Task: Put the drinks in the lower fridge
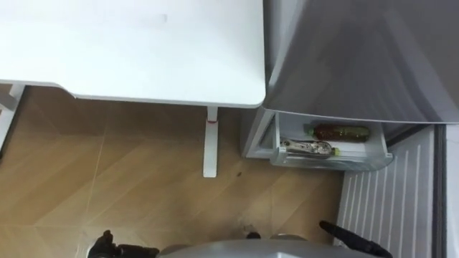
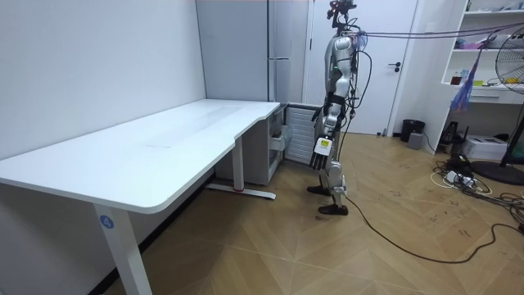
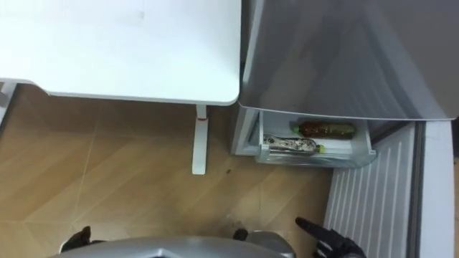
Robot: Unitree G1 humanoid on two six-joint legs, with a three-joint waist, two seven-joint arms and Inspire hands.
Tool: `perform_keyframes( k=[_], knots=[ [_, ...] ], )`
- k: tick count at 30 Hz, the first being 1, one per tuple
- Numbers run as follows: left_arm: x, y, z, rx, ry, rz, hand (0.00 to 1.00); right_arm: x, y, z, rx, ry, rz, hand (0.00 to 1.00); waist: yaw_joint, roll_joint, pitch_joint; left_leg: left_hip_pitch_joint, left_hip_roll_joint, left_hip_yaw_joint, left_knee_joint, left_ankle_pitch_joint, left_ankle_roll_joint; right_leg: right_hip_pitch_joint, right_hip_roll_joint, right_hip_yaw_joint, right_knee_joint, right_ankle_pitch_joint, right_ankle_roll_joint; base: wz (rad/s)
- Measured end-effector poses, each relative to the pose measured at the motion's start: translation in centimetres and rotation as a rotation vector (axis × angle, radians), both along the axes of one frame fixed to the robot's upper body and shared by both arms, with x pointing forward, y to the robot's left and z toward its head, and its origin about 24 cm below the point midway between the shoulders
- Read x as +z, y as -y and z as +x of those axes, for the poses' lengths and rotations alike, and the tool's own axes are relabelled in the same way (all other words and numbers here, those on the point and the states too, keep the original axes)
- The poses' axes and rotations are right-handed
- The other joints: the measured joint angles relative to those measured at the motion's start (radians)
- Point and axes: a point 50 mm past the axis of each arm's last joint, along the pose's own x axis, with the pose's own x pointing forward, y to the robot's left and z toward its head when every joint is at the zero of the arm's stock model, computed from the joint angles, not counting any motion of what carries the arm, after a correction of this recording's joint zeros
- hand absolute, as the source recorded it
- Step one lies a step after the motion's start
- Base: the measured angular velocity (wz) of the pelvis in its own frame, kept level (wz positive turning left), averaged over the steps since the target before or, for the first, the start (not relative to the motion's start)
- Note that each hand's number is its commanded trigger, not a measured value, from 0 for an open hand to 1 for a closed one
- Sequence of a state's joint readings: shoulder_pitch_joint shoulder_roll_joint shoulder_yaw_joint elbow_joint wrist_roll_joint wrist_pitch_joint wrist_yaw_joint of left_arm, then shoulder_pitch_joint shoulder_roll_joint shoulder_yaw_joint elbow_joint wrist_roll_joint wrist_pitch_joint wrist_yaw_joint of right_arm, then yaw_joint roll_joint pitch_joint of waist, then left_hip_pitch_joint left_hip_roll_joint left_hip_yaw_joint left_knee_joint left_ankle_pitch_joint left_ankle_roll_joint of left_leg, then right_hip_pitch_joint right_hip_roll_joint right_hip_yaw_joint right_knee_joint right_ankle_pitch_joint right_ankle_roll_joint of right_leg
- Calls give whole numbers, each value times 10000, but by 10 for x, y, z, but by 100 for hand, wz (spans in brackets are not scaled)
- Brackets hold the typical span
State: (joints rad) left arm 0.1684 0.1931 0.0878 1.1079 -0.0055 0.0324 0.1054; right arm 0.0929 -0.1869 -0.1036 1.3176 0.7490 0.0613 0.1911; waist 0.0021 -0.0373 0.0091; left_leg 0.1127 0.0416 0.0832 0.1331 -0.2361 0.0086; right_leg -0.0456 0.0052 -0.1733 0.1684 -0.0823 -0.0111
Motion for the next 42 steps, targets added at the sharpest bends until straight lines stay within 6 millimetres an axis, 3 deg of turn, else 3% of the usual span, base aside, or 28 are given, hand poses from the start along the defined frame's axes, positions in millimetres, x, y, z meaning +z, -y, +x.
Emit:
perform_keyframes(
  k=[5,19,24,26,27,28,29,31,33,35,37,42],
  knots=[
    [-1,8,8,12,238,-194,0,-1,-4,4,-544,230,-144,0,-52,258,-6,210,-19,6,-5,-79,49,116,-13,85,149,-53,57,-4],
    [-4,11,1,-844,-305,-270,0,-2,-10,6,-913,279,3,0,-283,231,-50,192,-155,121,226,-113,91,-111,-115,407,650,-186,71,-3],
    [-4,8,-6,-773,-457,-227,0,0,-7,19,-1639,598,-28,0,-301,273,-57,225,-312,791,367,-141,278,-301,-261,748,889,-79,212,-27],
    [-2,5,-3,-807,-417,-62,0,0,-9,23,-1668,610,115,0,-232,313,-48,173,-171,1392,313,-182,396,-383,-391,473,1021,39,255,-19],
    [-2,4,-3,-854,-447,-14,0,0,-9,25,-1664,616,165,0,-213,311,-49,195,-122,1643,323,-189,402,-420,-490,177,1369,-123,160,-7],
    [-3,5,-6,-877,-545,-8,0,0,-9,24,-1680,604,148,0,-245,302,-76,267,-65,2052,324,-194,379,-331,-788,-427,2373,-703,93,13],
    [-3,6,-7,-928,-604,-53,0,0,-7,24,-1695,553,59,0,-185,289,-67,353,-80,2277,313,-187,354,-6,-1040,-777,2887,-1130,161,15],
    [-3,5,-13,-849,-772,-90,0,1,-7,31,-1661,681,66,0,24,140,-46,398,-240,2408,413,-204,328,164,-1058,-536,2304,-1293,348,-26],
    [-4,5,-19,-780,-1041,-160,0,2,-8,38,-1725,857,135,0,220,201,-73,307,-355,2094,468,-236,382,348,-880,-492,1589,-1216,392,-55],
    [-5,5,-30,-760,-1351,-176,0,2,-9,41,-1987,1011,247,0,234,353,-52,202,-302,1761,480,-280,456,658,-714,-578,1022,-884,399,-26],
    [-4,5,-29,-1018,-1407,-37,0,2,-9,40,-2139,989,294,0,249,358,-29,110,-305,1757,520,-282,472,591,-725,-551,1028,-845,415,2],
    [-4,6,-17,-1091,-1235,72,0,4,-12,54,-3107,1473,638,0,364,291,-104,-563,-271,1780,777,-267,503,-30,-715,-495,1073,-712,357,-4]
  ],
)
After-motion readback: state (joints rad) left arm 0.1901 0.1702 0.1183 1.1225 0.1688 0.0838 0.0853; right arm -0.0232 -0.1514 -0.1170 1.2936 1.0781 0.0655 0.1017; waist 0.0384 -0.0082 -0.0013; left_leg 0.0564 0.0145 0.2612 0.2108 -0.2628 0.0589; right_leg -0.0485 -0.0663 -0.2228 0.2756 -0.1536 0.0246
